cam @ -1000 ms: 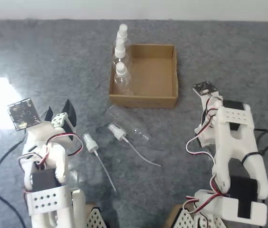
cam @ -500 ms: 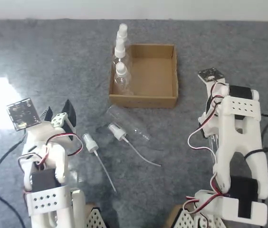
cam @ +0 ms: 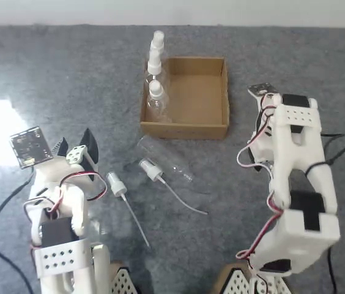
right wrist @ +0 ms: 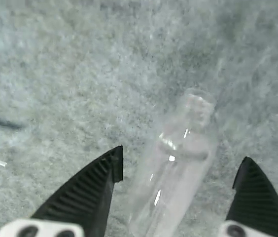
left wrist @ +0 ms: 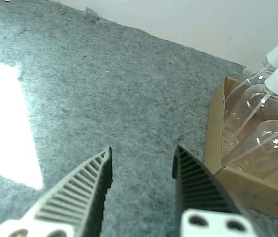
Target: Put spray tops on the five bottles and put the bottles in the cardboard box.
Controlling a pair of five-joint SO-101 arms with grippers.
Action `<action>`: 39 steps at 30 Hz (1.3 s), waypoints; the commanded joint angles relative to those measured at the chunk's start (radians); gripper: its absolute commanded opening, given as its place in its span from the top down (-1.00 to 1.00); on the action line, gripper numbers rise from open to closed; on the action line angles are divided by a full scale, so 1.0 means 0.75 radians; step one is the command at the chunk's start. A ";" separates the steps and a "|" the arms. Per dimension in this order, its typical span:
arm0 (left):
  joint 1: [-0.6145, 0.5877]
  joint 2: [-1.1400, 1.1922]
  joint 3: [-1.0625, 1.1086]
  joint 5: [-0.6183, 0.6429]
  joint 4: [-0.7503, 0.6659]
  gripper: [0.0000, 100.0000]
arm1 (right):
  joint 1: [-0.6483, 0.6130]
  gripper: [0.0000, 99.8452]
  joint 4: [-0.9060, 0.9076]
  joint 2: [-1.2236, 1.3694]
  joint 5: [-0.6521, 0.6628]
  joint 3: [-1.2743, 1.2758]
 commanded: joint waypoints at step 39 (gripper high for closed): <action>0.002 -0.016 -0.007 -0.014 -0.047 0.62 | 0.081 0.82 0.062 0.257 -0.141 -0.293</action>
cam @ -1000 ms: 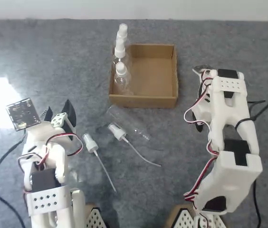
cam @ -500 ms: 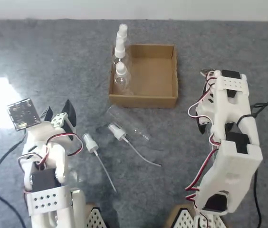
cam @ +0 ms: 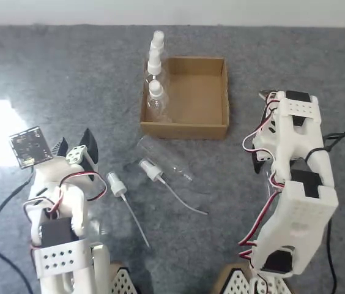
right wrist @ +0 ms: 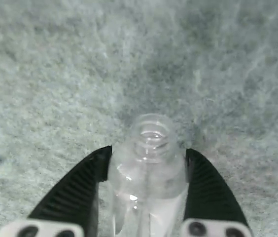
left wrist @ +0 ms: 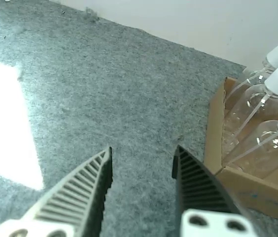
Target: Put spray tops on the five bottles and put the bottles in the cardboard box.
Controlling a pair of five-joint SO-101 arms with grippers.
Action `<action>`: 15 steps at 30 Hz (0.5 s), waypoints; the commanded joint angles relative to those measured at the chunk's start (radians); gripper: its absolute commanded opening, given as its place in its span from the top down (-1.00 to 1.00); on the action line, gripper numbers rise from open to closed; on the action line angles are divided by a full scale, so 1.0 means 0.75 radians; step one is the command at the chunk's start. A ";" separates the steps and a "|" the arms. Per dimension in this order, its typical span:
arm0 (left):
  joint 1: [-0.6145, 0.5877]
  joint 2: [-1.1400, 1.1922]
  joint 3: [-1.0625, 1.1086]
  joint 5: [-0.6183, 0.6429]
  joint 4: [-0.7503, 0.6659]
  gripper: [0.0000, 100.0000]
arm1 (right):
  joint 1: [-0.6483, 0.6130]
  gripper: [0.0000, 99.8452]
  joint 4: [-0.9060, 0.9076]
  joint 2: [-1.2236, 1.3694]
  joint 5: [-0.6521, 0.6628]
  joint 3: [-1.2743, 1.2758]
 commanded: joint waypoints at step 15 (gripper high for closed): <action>0.004 -0.016 -0.007 -0.014 -0.047 0.62 | -0.152 0.82 0.224 -0.459 0.039 -0.027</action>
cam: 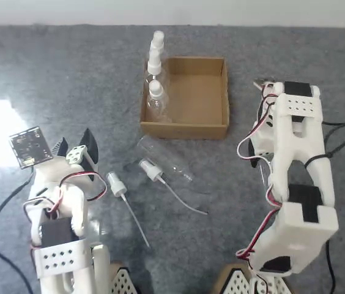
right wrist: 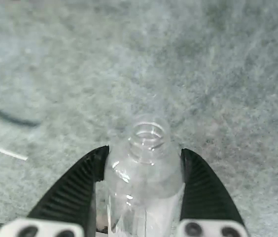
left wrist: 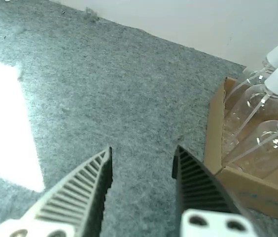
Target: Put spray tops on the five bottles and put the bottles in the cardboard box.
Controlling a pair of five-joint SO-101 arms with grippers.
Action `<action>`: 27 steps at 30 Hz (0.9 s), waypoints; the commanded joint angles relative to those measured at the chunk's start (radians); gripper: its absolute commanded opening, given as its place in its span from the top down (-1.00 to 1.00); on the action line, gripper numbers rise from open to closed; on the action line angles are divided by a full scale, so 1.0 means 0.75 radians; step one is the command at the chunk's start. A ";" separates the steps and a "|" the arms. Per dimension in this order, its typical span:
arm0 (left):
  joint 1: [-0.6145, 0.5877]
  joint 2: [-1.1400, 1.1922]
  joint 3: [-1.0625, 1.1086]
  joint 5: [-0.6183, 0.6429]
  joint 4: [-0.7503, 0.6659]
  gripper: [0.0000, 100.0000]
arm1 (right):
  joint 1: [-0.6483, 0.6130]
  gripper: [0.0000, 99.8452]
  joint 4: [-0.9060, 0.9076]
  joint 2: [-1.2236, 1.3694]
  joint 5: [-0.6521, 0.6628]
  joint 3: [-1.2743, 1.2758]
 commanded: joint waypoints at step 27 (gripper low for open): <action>0.004 -0.016 -0.005 -0.014 -0.047 0.62 | -0.384 0.83 -0.075 -0.645 -0.192 0.145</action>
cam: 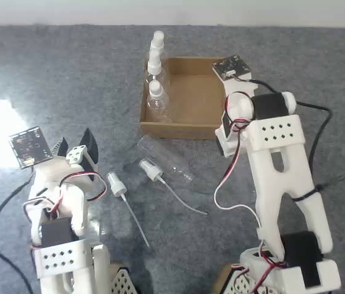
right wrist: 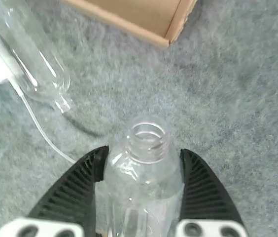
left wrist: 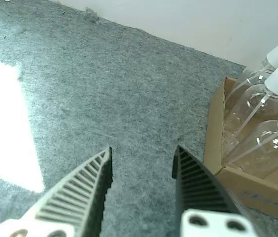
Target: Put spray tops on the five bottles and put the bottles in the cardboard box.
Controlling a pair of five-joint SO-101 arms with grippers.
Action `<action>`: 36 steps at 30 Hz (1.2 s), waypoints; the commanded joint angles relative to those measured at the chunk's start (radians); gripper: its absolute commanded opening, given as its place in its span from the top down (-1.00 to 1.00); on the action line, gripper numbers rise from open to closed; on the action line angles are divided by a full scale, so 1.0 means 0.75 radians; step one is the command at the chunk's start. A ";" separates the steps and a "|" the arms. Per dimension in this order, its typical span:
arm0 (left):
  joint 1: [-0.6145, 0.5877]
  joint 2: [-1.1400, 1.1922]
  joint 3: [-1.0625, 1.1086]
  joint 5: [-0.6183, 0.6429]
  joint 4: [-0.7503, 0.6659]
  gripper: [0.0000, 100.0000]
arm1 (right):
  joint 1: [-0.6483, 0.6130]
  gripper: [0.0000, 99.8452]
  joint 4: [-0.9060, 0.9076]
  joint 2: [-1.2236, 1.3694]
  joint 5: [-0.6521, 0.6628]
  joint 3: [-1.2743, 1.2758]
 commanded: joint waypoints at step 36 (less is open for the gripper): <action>0.104 -0.002 -0.396 -0.364 0.473 0.61 | -0.003 0.83 -0.856 -0.715 -0.147 1.021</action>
